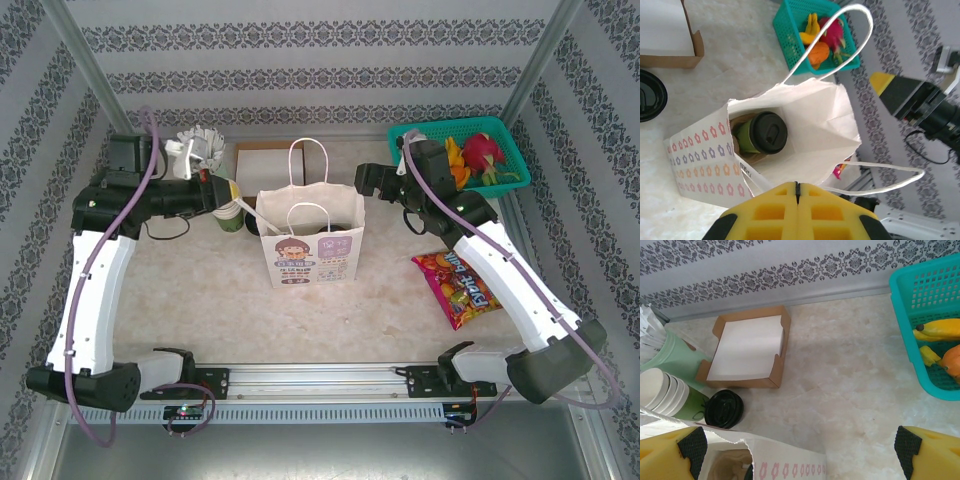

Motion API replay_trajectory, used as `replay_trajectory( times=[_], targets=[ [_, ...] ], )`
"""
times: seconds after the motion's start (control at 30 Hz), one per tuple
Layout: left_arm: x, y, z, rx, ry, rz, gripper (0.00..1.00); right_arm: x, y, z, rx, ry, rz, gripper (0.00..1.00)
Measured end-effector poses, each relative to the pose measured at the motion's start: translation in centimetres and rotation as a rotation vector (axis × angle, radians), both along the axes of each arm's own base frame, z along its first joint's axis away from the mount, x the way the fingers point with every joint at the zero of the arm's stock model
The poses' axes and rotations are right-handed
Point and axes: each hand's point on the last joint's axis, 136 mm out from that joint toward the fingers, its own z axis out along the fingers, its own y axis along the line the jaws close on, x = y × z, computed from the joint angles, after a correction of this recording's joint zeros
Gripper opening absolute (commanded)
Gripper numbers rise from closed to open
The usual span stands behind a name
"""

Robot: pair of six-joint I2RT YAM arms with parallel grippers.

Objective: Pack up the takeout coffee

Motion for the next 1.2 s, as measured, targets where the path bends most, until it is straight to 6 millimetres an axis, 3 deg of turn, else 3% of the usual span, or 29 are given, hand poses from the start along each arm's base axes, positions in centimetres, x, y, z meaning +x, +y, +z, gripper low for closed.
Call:
replay_trajectory(
  times=[0.27, 0.47, 0.57, 0.67, 0.83, 0.9, 1.0, 1.2],
  targets=[
    [2.7, -2.4, -2.4, 0.204, -0.011, -0.047, 0.0, 0.0, 0.0, -0.1, 0.023, 0.014, -0.017, 0.98],
    [4.2, -5.7, -4.6, 0.312, 0.015, -0.122, 0.03, -0.5, -0.4, 0.0, 0.025, 0.006, -0.025, 0.98],
    [5.1, -7.6, -5.4, 0.346, 0.019, -0.168, 0.15, -0.9, -0.6, 0.3, 0.026, -0.002, -0.024, 0.98],
    [5.6, -9.6, -6.0, 0.358, 0.029, -0.213, 0.34, -1.1, -0.5, 0.1, 0.03, 0.001, -0.011, 0.98],
    [5.2, -11.6, -6.0, 0.334, 0.023, -0.289, 0.76, -1.7, 0.9, -0.8, 0.042, 0.037, 0.072, 0.98],
    [5.0, -11.2, -5.4, 0.344, -0.003, -0.285, 0.86, -1.9, 1.6, -1.2, 0.054, 0.054, 0.109, 0.98],
    [4.3, -9.1, -4.4, 0.389, -0.048, -0.226, 0.93, -2.2, 2.8, -1.9, 0.063, 0.081, 0.173, 0.98],
    [2.9, -2.3, -2.8, 0.484, -0.111, -0.011, 0.92, -3.1, 5.6, -3.5, 0.08, 0.143, 0.312, 0.98]
  ],
)
